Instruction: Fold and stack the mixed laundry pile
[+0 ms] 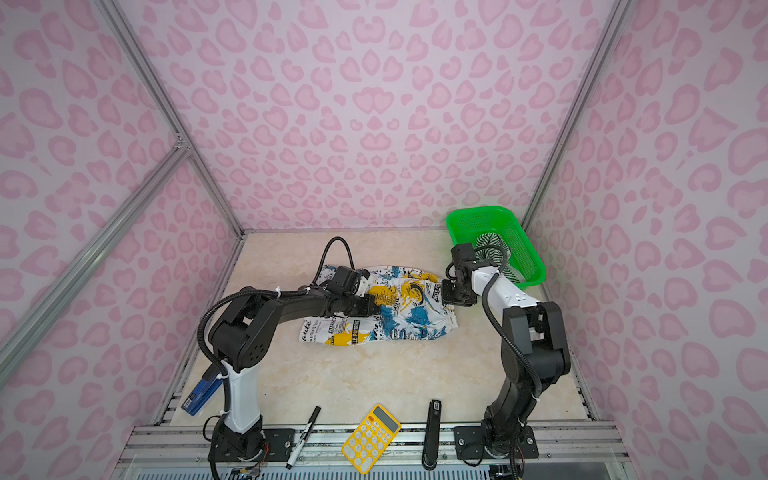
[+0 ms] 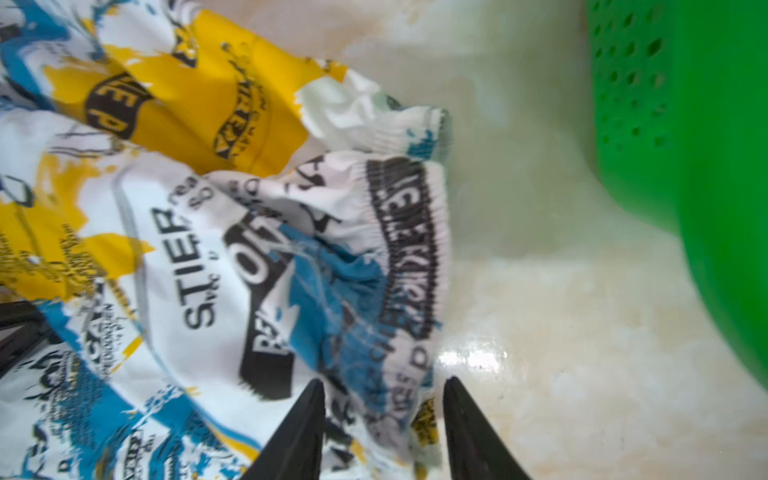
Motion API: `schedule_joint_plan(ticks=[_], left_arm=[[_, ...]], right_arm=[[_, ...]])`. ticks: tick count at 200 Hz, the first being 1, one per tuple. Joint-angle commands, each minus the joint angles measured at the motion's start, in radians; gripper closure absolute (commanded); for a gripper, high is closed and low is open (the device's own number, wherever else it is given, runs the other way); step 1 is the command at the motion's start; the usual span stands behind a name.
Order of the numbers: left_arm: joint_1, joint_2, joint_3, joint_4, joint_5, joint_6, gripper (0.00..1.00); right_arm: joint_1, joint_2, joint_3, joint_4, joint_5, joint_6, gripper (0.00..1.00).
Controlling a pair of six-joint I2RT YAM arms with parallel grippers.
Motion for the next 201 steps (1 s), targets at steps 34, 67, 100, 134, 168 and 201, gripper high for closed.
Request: schedule_joint_plan(ticks=[34, 67, 100, 134, 168, 201], left_arm=[[0.029, -0.03, -0.036, -0.284, -0.149, 0.107, 0.97], [0.037, -0.025, -0.003, -0.313, -0.15, 0.125, 0.97], [0.037, -0.017, 0.019, -0.329, -0.143, 0.128, 0.97], [0.037, -0.006, 0.034, -0.331, -0.138, 0.125, 0.97], [0.037, 0.001, 0.045, -0.335, -0.139, 0.121, 0.97], [0.037, -0.006, 0.046, -0.343, -0.146, 0.122, 0.97]], right_arm=[[0.007, 0.064, -0.08, 0.145, -0.07, -0.051, 0.42], [0.007, 0.135, -0.095, 0.241, -0.172, -0.043, 0.39], [0.01, 0.181, -0.094, 0.292, -0.229, 0.0, 0.39], [0.024, 0.214, -0.075, 0.292, -0.244, 0.014, 0.47], [0.053, 0.261, -0.011, 0.208, -0.138, 0.005, 0.68], [0.079, 0.286, 0.041, 0.139, -0.053, 0.015, 0.94]])
